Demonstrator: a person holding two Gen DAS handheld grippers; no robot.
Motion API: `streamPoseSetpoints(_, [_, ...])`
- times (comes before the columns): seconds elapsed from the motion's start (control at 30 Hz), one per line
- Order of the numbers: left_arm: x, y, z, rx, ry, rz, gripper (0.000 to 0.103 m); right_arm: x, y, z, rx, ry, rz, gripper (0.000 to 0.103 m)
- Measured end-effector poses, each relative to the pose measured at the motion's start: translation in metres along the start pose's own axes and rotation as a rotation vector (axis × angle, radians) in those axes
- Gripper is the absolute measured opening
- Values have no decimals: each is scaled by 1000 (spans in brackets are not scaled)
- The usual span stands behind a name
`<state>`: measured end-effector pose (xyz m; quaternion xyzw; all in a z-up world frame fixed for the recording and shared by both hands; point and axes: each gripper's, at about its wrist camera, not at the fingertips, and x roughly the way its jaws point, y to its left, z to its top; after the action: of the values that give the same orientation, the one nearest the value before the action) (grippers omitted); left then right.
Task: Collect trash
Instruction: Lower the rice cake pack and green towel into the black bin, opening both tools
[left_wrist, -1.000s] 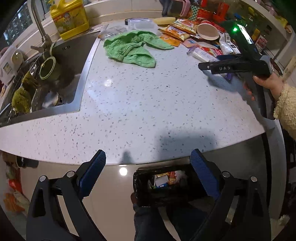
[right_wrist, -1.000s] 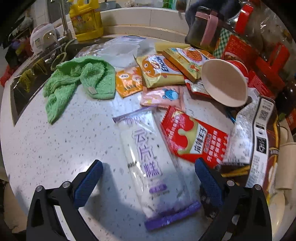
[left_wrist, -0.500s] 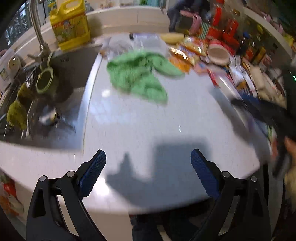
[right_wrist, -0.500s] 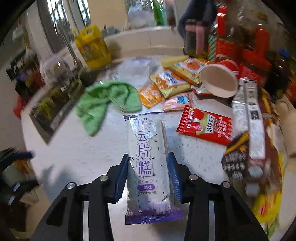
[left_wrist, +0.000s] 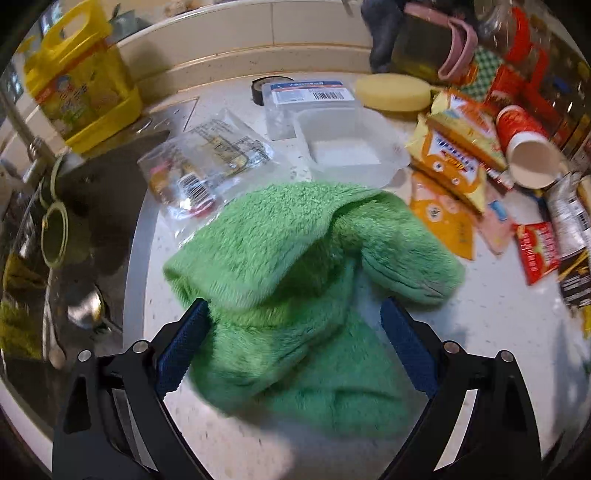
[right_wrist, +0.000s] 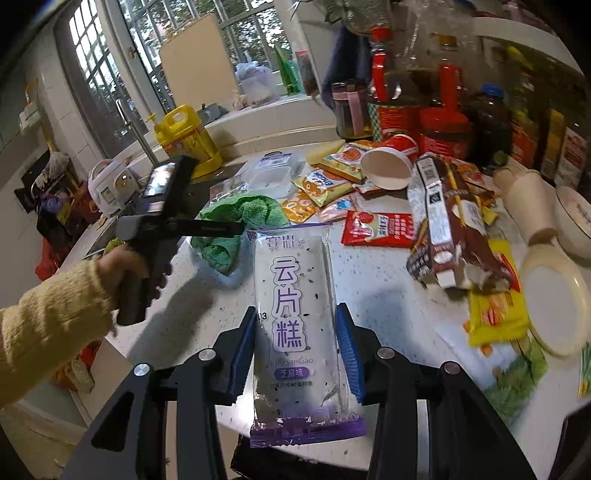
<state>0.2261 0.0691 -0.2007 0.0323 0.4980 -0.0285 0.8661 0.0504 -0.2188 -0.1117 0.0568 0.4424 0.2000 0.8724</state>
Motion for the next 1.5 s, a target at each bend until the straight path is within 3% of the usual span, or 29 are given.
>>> streamPoseSetpoints(0.07, [0,1,1,5,-28,-4,85,-4,1,-3,6,-3,-12,42])
streamPoseSetpoints(0.1, [-3,2,2,1,-56,6,60,-6,1,-5,8,-4,-15,42])
streamPoseSetpoints(0.17, [-8,3,4,-9,-62,33,23,-9,1,-8,17,-7,-16,42])
streamPoseSetpoints(0.23, [-10,7,5,-35,-58,-36,21,-10,3,-10,22,-10,-14,42])
streamPoseSetpoints(0.43, [-48,6,-21,3,-138,-80,19,-10,14,-8,5,-30,14,42])
streamPoseSetpoints(0.77, [-178,-2,-85,129,-347,-226,19,-36,37,-1,-43,-92,58,42])
streamPoseSetpoints(0.87, [-219,-6,-113,187,-362,-302,19,-51,42,-4,-58,-104,73,42])
streamPoseSetpoints(1.03, [-250,-23,-177,272,-260,-406,19,-77,50,-24,-78,-69,108,42])
streamPoseSetpoints(1.13, [-241,-39,-223,314,-131,-467,19,-84,54,-51,-77,13,128,42])
streamPoseSetpoints(1.33, [-166,-70,-295,309,168,-545,19,-50,46,-128,0,266,131,43])
streamPoseSetpoints(1.5, [-93,-94,-331,365,337,-501,20,7,34,-195,30,437,102,43])
